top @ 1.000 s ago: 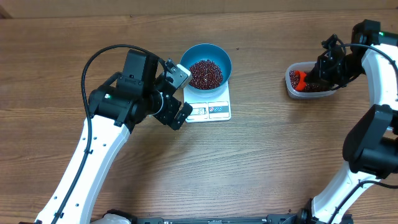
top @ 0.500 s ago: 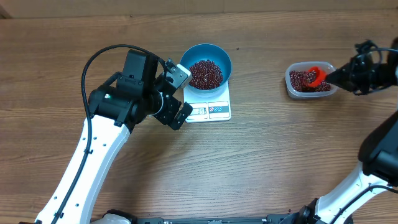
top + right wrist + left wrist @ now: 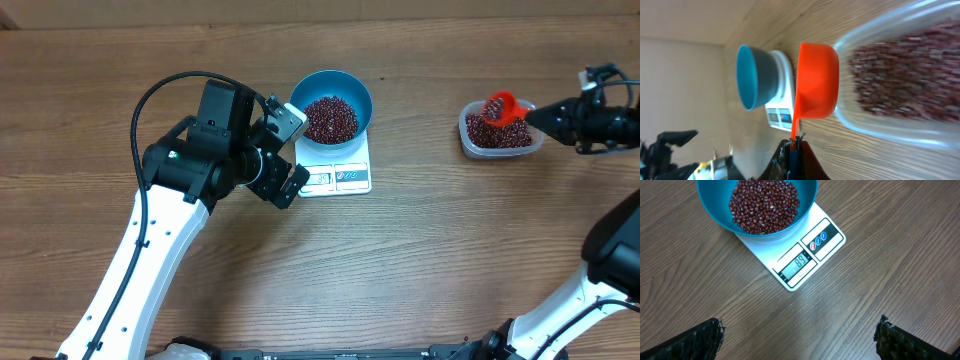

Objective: Scoop item into bowl and weigh 150g on scale
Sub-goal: 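Carry the filled red cup over the teal bowl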

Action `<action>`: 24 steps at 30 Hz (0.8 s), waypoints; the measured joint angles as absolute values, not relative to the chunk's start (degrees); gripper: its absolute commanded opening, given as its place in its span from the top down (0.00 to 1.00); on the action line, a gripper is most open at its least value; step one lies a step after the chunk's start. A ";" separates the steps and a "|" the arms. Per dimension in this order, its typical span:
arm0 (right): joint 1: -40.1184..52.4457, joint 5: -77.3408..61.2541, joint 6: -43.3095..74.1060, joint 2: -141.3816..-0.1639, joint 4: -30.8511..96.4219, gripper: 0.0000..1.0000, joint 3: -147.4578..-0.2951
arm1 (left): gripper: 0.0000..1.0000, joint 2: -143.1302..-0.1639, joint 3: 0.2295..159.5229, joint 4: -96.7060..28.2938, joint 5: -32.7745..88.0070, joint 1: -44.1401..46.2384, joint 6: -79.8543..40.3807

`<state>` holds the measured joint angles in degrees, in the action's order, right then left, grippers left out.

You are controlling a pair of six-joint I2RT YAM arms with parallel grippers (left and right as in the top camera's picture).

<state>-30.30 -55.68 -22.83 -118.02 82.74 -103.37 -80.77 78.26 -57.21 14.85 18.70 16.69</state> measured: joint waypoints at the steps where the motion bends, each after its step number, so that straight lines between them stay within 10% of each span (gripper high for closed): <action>1: -29.30 -56.38 -22.94 -118.02 82.83 0.96 -103.37 | 0.01 -80.77 78.26 -57.21 14.85 18.70 16.69; 24: -0.32 -57.01 -10.11 -118.02 72.77 0.96 -109.23 | 0.01 -80.77 78.26 -57.21 14.85 18.70 16.69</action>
<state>-0.32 -57.01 -10.11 -118.02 72.77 -109.23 -80.77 78.26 -57.21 14.85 18.70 16.69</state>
